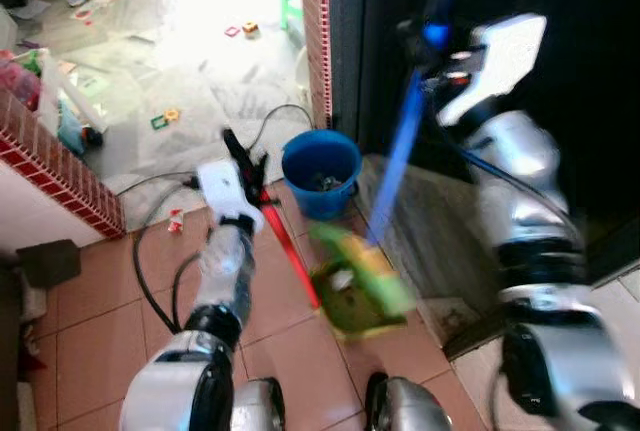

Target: Sweep floor

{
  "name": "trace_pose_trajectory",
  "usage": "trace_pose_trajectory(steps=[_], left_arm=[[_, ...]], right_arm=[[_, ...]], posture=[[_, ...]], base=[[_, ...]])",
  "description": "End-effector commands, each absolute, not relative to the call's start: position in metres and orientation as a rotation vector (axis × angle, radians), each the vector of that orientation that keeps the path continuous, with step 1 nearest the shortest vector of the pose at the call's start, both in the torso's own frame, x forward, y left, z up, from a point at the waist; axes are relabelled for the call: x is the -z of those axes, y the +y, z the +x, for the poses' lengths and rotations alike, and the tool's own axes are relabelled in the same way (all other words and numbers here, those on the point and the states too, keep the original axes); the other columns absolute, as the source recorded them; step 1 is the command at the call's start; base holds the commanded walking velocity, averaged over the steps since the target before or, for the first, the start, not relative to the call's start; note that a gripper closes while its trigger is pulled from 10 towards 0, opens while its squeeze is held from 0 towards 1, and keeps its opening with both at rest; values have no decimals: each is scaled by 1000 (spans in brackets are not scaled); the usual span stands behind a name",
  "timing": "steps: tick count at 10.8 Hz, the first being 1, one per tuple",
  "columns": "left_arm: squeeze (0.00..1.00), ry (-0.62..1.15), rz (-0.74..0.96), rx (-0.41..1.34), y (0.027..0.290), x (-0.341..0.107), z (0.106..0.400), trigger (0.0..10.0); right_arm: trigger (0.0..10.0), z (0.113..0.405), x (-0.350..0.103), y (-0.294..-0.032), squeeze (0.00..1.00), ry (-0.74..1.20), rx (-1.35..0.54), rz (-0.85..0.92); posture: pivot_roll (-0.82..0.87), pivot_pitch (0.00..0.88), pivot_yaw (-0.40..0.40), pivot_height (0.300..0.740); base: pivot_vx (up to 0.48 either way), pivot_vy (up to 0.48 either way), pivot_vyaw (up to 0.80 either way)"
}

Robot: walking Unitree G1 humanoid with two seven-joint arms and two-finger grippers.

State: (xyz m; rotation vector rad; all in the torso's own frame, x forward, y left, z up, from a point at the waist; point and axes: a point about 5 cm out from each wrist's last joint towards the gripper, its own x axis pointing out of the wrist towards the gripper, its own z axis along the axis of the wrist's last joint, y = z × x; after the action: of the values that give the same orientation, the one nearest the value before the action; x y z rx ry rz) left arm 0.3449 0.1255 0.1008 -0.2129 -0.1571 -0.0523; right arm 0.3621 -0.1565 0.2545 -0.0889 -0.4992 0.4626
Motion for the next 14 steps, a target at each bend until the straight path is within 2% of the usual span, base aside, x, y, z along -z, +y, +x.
trace_pose_trajectory(steps=[1, 4, 6, 7, 10, 14], left_arm=[[0, -257, -205, 19, 137, -124, 352, 10000], [0, -343, -158, -28, 152, -145, 355, 10000], [0, -330, -179, -70, 165, -144, 351, 10000], [0, -344, -244, -57, 170, -148, 348, 10000], [0, -327, -476, -60, 173, -156, 346, 10000], [0, -244, -479, -61, 171, -155, 347, 10000]], right_arm=[[10000, 356, -264, -155, 0, -566, -470, -118], [10000, 346, -245, -176, 0, -542, -275, -194], [10000, 338, -206, -181, 0, -435, -189, -210], [10000, 331, -174, -174, 0, -318, -217, -214], [10000, 326, -156, -179, 0, -243, -237, -271], [10000, 314, -142, -167, 0, -182, -375, -300]], posture=[[-191, 0, 58, 740], [-168, 0, 47, 740], [-146, 0, 22, 740], [-133, 0, 18, 740], [-132, 0, 21, 740], [-142, 0, 38, 740]], base=[[0, 0, 0], [0, 0, 0], [0, 0, 0], [0, 0, 0], [0, 0, 0], [0, 0, 0]])
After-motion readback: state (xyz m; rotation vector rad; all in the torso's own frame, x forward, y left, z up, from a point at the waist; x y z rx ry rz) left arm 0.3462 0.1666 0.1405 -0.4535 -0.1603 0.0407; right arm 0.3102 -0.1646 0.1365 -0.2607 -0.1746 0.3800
